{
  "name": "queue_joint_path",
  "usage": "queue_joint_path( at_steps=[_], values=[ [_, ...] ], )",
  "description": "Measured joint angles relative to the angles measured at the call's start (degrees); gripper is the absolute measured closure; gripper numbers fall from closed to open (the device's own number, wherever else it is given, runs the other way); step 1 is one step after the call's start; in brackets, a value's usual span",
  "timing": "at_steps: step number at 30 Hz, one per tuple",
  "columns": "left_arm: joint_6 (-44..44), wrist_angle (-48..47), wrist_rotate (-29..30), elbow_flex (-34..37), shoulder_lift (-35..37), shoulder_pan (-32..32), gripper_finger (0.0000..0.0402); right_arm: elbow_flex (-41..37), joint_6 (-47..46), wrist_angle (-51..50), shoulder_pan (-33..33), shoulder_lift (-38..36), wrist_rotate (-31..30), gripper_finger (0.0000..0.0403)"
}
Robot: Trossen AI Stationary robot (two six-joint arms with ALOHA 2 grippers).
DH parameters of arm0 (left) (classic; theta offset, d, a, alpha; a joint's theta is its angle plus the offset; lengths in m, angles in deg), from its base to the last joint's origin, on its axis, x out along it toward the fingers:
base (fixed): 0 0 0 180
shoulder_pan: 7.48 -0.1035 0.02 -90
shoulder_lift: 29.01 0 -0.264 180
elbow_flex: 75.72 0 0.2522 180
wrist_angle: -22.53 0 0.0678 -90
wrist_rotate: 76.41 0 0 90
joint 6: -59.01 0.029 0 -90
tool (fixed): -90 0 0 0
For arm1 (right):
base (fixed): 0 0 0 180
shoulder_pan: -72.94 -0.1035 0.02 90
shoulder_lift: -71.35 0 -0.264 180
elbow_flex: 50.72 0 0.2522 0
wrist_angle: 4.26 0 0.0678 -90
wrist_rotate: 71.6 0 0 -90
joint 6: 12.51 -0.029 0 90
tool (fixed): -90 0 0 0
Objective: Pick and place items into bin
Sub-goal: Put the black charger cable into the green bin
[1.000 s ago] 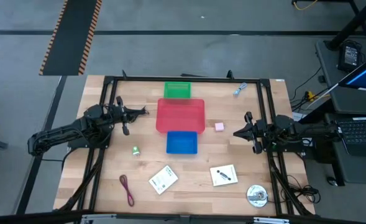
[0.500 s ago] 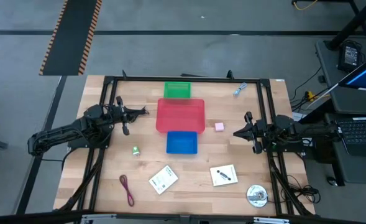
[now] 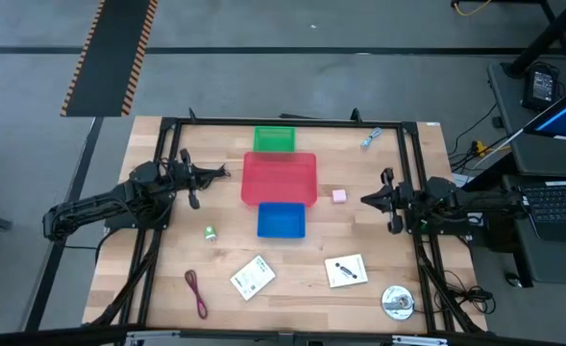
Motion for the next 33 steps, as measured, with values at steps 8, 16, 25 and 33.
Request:
queue_joint_path(
  at_steps=[8,16,25,33],
  values=[
    [-3.41,-0.25,0.00,-1.18,-0.49,-0.02,0.0398,0.00,0.36,1.28,0.02,0.02,-2.14,0.0402],
    [-3.49,-0.26,0.13,-5.46,-8.68,0.00,0.0398,0.00,1.82,2.19,0.04,1.23,-9.60,0.0403],
    [-3.61,-0.33,1.33,-14.67,-23.87,0.00,0.0398,7.35,1.38,2.16,0.10,10.97,-10.01,0.0403],
    [-5.37,-16.37,2.24,-28.36,-34.66,0.00,0.0398,15.23,-5.65,-3.29,0.13,22.63,-17.46,0.0403]
  ],
)
